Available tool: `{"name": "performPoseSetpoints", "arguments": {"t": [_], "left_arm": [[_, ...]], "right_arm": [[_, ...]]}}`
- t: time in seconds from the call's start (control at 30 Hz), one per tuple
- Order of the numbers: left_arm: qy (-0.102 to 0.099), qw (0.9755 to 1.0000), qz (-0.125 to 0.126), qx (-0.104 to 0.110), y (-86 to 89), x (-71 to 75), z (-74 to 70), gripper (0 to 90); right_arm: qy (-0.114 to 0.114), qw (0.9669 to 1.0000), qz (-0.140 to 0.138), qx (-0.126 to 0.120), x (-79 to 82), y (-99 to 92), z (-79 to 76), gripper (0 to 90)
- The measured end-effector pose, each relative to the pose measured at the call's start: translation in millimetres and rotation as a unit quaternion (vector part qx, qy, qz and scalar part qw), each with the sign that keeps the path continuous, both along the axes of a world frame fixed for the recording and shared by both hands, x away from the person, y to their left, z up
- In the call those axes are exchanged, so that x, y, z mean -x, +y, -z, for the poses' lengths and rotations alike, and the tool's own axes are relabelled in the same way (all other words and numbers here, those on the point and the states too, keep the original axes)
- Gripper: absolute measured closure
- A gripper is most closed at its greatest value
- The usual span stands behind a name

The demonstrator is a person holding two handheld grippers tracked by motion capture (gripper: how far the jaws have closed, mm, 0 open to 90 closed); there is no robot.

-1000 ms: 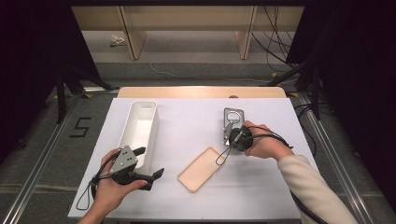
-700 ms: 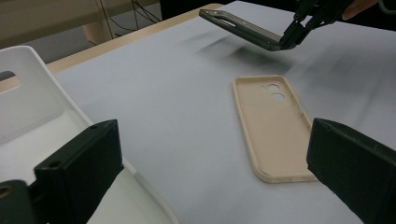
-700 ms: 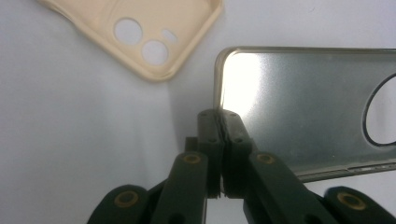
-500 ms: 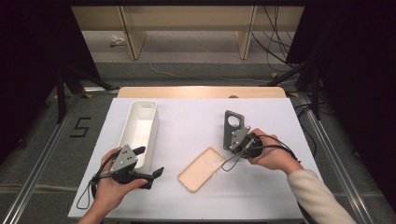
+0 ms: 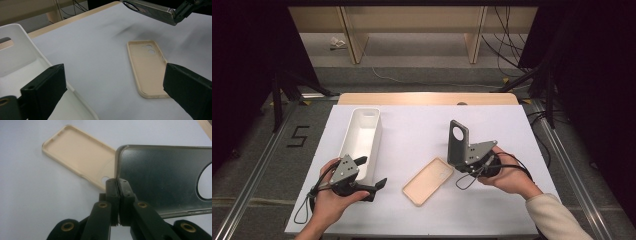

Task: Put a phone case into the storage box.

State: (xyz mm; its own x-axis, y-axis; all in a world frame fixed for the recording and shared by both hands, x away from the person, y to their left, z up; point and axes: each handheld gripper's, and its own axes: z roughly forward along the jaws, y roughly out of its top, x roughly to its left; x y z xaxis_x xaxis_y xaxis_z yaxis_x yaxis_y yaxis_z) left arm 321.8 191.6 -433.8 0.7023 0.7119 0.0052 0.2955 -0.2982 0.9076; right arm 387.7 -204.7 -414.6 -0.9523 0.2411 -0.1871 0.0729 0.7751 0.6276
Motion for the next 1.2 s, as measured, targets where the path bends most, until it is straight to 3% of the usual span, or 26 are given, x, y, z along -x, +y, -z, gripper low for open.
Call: {"name": "performPoseSetpoints", "arguments": {"t": [0.33,0.4,0.5,0.8,1.2], "left_arm": [[0.006,1.0000,-0.002,0.007,-3.8,-2.9,-4.4,5.7],[0.017,0.9998,0.000,0.007,-8.3,-6.3,-7.9,6.2],[0.019,0.9998,-0.003,0.005,-11.2,-9.7,-10.8,7.1],[0.026,0.9995,-0.001,0.017,-23.9,-28.6,-22.9,8.5],[0.045,0.9989,0.012,0.004,-58.8,-57.8,-37.7,9.6]], "right_arm": [[0.004,0.9996,-0.012,-0.027,11.2,-0.3,0.3,88.8],[0.004,0.9994,-0.012,-0.032,13.4,-0.3,-1.0,88.8],[0.002,0.9990,-0.014,-0.041,15.5,0.2,-2.8,88.8],[0.008,0.9977,-0.015,-0.065,20.8,2.0,-4.6,88.8],[0.011,0.9972,-0.021,-0.071,21.7,6.5,-3.1,88.8]]}}
